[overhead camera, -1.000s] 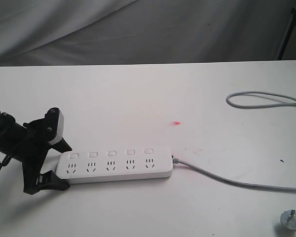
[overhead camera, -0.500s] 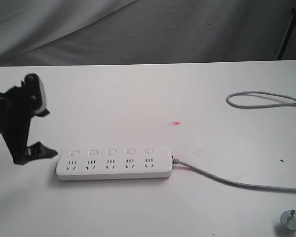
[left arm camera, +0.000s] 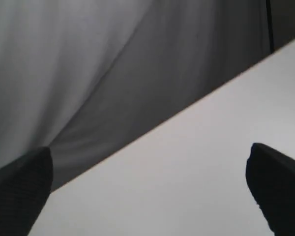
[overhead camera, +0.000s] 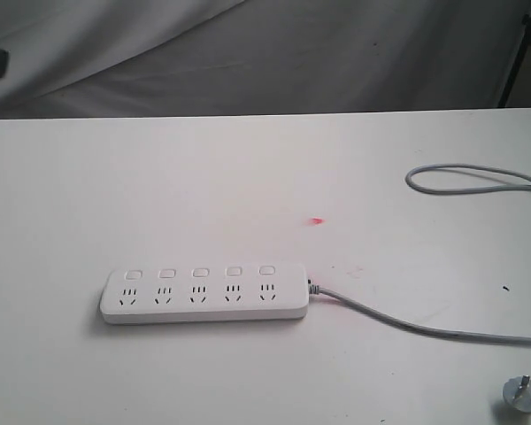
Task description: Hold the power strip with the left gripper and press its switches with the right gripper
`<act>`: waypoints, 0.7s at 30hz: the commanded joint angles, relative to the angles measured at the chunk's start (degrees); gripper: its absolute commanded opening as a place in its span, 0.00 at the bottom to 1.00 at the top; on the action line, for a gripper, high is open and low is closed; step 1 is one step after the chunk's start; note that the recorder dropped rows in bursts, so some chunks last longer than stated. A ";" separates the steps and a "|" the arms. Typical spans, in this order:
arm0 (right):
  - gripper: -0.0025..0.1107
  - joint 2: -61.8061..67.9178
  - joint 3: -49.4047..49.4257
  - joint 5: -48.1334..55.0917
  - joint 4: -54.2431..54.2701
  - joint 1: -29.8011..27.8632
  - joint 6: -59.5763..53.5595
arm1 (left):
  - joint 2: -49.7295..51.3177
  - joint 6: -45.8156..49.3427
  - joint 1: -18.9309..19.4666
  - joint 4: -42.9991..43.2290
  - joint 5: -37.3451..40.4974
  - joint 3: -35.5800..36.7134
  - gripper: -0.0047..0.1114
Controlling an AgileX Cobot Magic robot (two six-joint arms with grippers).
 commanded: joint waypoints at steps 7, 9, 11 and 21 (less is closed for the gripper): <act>0.02 -0.24 0.20 0.09 -0.83 -0.25 0.08 | -16.23 -4.60 0.03 0.15 -1.31 -0.11 0.92; 0.02 -0.24 0.20 0.09 -0.83 -0.25 0.08 | -17.23 -4.60 0.03 0.59 -1.33 -0.11 0.92; 0.02 -0.24 0.20 0.09 -0.83 -0.25 0.08 | -17.62 -4.60 0.03 2.13 -0.75 -0.11 0.92; 0.02 -0.24 0.20 0.09 -0.83 -0.25 0.08 | -17.61 -15.32 0.03 7.87 -0.29 -0.11 0.86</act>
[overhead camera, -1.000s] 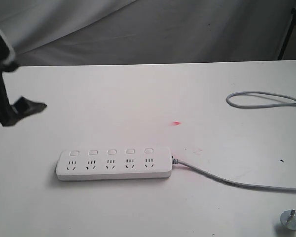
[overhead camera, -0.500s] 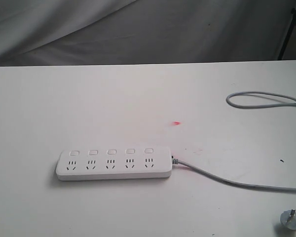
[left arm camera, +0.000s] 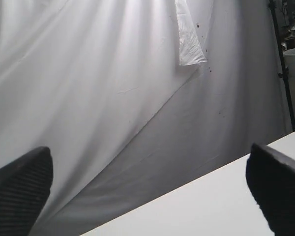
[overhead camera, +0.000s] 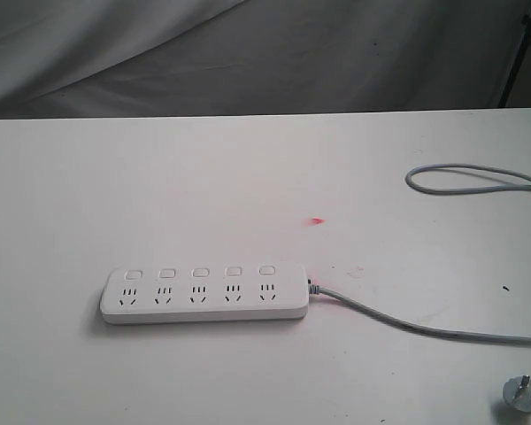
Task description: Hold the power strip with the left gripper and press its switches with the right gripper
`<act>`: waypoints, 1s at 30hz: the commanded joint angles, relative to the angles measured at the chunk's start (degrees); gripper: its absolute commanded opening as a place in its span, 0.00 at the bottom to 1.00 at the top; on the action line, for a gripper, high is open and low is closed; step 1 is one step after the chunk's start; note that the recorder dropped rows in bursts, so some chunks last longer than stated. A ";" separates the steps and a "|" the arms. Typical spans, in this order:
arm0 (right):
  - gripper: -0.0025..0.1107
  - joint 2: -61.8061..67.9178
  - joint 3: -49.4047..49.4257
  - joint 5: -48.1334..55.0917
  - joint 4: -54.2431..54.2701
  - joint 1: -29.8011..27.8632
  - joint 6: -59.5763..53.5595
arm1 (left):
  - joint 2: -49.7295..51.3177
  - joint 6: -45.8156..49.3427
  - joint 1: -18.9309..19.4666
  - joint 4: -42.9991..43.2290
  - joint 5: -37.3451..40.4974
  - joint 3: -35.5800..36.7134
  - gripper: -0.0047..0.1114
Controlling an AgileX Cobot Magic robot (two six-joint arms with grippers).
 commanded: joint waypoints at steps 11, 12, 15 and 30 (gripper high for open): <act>0.02 -0.24 0.20 0.09 -0.83 -0.25 0.08 | -0.17 -4.03 0.03 -2.99 -1.27 -0.11 0.06; 0.02 -0.24 0.20 0.09 -0.83 -0.25 0.08 | -0.17 -4.03 0.03 -2.84 -1.49 -0.11 0.06; 0.02 -0.24 0.20 0.09 -0.83 -0.25 0.08 | -0.17 -3.80 0.03 -2.59 -2.08 -0.11 0.06; 0.02 -0.24 0.20 0.09 -0.83 -0.25 0.08 | -15.91 -3.89 12.94 16.50 10.29 -0.11 0.06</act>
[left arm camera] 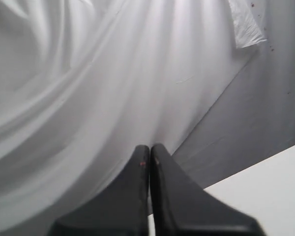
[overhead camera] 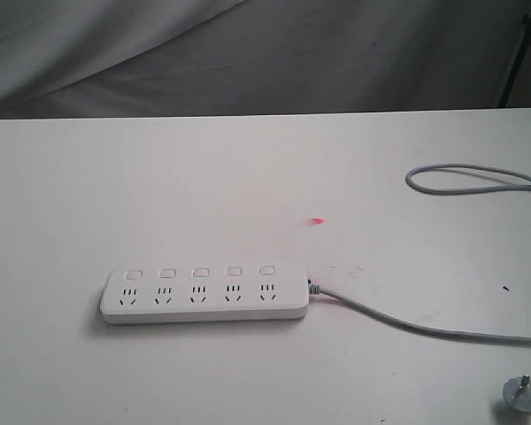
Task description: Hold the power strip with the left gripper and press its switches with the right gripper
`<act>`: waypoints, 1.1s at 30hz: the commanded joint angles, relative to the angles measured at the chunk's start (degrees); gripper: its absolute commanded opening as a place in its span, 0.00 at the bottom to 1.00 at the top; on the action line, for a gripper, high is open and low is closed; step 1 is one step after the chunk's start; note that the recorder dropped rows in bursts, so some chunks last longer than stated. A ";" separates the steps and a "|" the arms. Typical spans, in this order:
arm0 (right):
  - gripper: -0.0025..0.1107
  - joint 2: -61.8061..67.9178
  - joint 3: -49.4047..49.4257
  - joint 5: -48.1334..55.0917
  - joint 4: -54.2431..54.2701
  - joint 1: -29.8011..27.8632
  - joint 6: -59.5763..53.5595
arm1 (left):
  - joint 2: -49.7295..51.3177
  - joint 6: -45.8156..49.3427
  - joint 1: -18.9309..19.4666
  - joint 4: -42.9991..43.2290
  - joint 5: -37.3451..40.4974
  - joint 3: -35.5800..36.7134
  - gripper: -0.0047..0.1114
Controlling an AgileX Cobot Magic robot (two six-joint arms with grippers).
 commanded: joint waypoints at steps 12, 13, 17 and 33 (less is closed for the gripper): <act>0.02 -0.24 0.20 -0.01 -0.83 -0.25 0.08 | -8.37 -6.79 5.98 -2.50 -16.59 18.77 0.06; 0.02 -0.24 0.20 -0.01 -0.83 -0.25 0.08 | -8.50 -6.79 5.98 -4.71 -18.98 21.42 0.06; 0.02 -0.24 0.20 -0.01 -0.83 -0.25 0.08 | -11.71 -6.79 3.74 -9.39 -23.79 30.78 0.06; 0.02 -0.24 0.20 -0.01 -0.83 -0.25 0.08 | -23.36 -9.73 0.94 -10.97 -26.29 50.16 0.06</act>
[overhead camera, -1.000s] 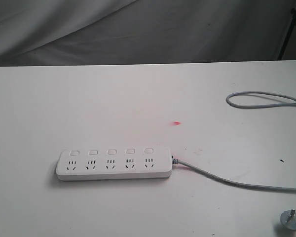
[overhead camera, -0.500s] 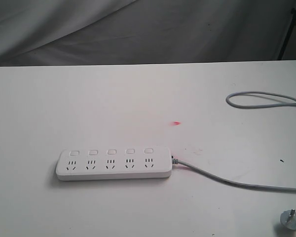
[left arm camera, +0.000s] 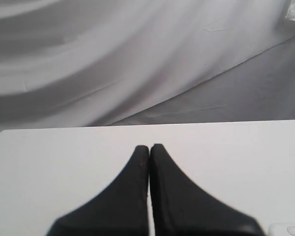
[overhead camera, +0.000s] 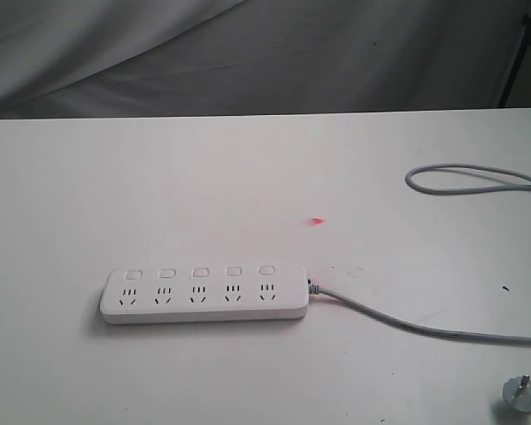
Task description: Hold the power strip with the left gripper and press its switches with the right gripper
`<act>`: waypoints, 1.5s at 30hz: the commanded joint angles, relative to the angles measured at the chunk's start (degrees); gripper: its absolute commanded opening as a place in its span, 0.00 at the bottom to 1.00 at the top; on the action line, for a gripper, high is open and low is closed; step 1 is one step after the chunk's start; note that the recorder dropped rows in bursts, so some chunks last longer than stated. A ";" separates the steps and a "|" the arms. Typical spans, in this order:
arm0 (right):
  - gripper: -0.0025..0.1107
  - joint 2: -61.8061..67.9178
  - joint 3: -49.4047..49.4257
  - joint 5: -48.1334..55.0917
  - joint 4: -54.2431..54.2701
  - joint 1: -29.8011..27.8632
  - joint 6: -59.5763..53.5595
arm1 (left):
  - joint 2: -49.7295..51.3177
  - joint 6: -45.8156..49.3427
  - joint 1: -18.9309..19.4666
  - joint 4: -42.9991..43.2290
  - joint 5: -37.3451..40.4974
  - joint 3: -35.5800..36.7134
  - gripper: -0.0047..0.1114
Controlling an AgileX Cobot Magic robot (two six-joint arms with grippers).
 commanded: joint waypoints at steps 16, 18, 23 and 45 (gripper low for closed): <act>0.02 -0.24 0.20 -0.04 -0.72 -0.25 0.08 | -1.12 -0.86 -0.37 -0.02 12.84 0.59 0.06; 0.02 -0.24 0.20 -0.04 -0.72 -0.25 0.08 | -1.12 -0.86 -0.37 -0.02 12.58 0.59 0.06; 0.02 -0.24 0.20 -0.04 -0.72 -0.25 0.08 | -1.12 -0.86 -0.37 -0.02 12.43 0.59 0.06; 0.02 -0.24 0.20 -0.04 -0.72 -0.25 0.08 | -1.12 -0.75 -0.37 -0.02 12.43 0.59 0.06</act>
